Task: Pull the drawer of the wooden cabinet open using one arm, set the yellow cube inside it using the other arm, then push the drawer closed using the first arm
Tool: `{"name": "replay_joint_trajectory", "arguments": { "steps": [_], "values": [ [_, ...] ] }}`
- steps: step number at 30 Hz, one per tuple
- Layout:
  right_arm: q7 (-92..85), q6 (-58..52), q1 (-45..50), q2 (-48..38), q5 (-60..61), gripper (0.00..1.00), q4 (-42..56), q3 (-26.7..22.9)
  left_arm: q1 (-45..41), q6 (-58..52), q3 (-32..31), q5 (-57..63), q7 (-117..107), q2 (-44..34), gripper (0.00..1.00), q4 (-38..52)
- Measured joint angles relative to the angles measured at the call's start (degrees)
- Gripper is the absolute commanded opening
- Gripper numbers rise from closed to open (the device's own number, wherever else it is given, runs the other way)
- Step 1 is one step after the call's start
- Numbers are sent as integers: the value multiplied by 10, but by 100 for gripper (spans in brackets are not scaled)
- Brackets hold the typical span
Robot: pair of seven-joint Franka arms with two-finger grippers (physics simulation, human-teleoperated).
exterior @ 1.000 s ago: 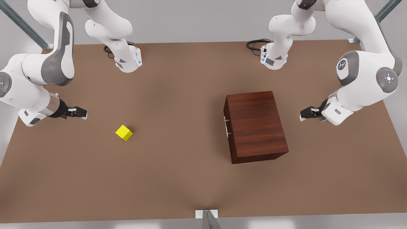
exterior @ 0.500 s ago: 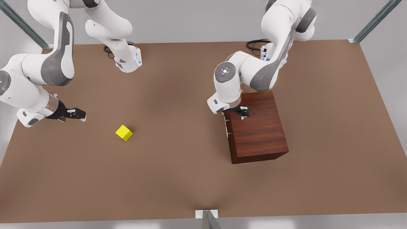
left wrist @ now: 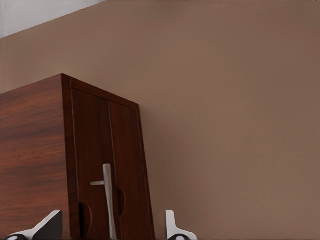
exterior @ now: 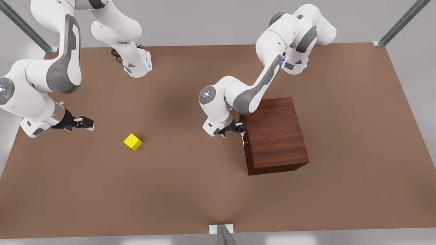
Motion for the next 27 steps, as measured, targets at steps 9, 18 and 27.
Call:
{"name": "replay_joint_trajectory", "arguments": {
  "steps": [9,18,27],
  "values": [
    [-1,0,-1,0,0,100,-1,0,-5,-10,-1,20,-74,28,100,-1],
    [-1,0,1,1,0,100,-1,0,-5,-9,-1,21,-122,50,100,-9],
    [0,0,7,6,0,100,0,1,-10,-9,-1,32,-159,64,100,-11]
  ]
}}
